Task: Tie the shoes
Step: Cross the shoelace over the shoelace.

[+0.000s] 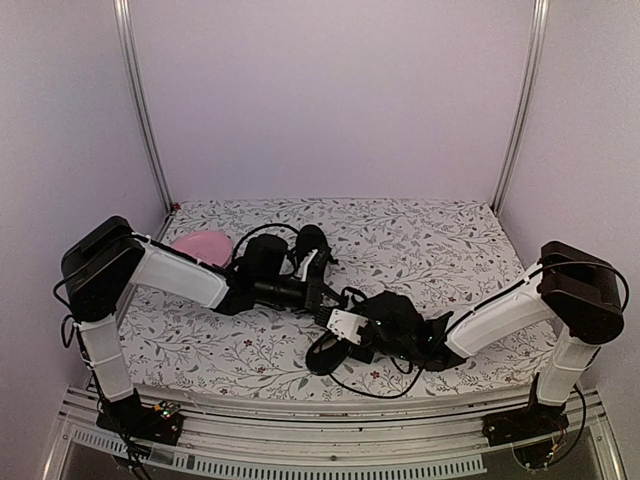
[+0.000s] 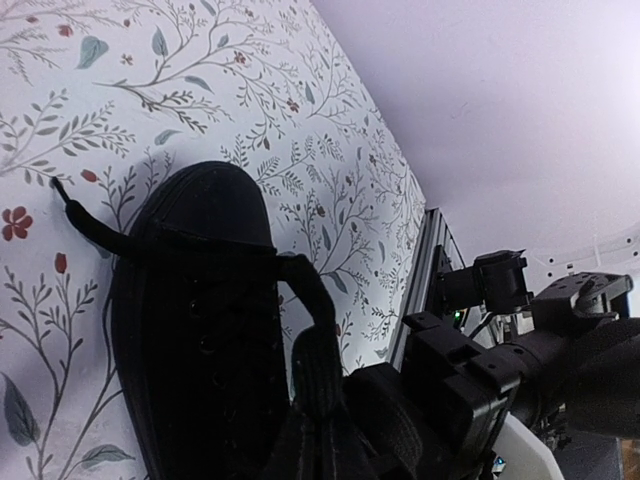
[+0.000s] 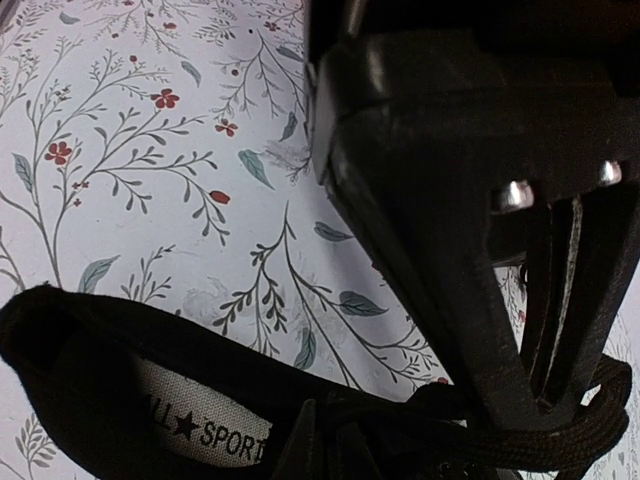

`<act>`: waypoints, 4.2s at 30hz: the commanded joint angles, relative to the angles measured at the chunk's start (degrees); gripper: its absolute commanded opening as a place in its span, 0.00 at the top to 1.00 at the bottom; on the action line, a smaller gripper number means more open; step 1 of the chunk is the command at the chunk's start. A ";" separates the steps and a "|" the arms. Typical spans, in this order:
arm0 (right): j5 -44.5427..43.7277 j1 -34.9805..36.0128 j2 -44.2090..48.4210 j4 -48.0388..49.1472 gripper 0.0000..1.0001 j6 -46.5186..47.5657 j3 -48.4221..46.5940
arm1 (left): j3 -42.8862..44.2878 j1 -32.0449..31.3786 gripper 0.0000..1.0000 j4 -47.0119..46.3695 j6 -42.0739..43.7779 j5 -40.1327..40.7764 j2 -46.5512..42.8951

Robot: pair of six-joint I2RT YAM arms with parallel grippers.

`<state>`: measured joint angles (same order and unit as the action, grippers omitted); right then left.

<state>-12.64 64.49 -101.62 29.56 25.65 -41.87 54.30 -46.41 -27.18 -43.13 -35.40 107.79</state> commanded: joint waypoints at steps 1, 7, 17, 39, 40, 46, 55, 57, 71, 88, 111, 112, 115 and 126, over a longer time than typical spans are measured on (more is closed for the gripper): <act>-8.27 0.28 -1.75 -4.39 0.98 -5.55 -3.23 | 0.00 0.63 1.00 -1.14 0.40 -0.33 -1.81; -14.23 0.23 -1.97 -8.13 0.98 -11.26 -5.15 | -1.94 0.19 1.00 -2.29 0.24 0.83 -2.98; -13.74 0.28 2.20 -10.61 0.98 -16.92 -2.18 | -3.87 0.18 1.00 -3.61 1.91 3.69 -4.43; -18.65 0.28 -3.70 1.90 0.98 -22.47 -6.89 | -5.15 -1.66 1.00 -0.66 2.95 7.38 -5.94; -18.83 0.29 -3.50 1.90 0.98 -22.28 -6.87 | -5.21 -1.59 1.00 0.12 3.42 8.23 -6.40; -18.86 0.20 -3.39 1.57 0.98 -21.93 -5.61 | -8.07 -1.66 0.73 1.45 5.62 12.46 -10.94; -18.60 -0.03 -4.11 0.94 0.98 -24.91 -5.52 | -14.73 -1.65 0.54 4.81 5.90 14.51 -13.98; -18.47 -0.08 -4.58 0.79 0.98 -25.07 -5.99 | -16.91 -1.79 0.54 3.41 4.82 13.80 -14.24; -12.55 -1.16 -2.10 -3.27 0.98 -30.02 -3.88 | -21.11 -7.38 0.54 -9.80 -1.84 2.21 -9.83; 4.59 -4.10 4.46 -2.16 0.98 -29.84 1.78 | -17.94 -1.77 0.58 -0.51 0.88 17.87 -17.12; 5.35 -5.81 3.91 0.45 0.98 -32.24 1.99 | 1.63 -0.69 0.65 12.99 7.62 12.67 -1.09; 5.39 -5.86 3.96 0.49 0.98 -32.37 2.03 | 1.33 -0.71 0.69 12.46 7.43 12.12 -1.15; 6.05 -5.98 4.08 0.88 0.98 -32.92 1.70 | 0.39 -0.67 0.85 10.19 6.92 10.52 -1.54; 9.77 -6.21 1.25 4.88 0.98 -36.32 -0.13 | -8.45 -1.02 1.00 -0.15 4.25 12.05 -9.68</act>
<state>-5.19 58.74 -98.76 30.98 -8.78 -40.53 48.58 -47.35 -20.91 -37.80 -23.42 101.84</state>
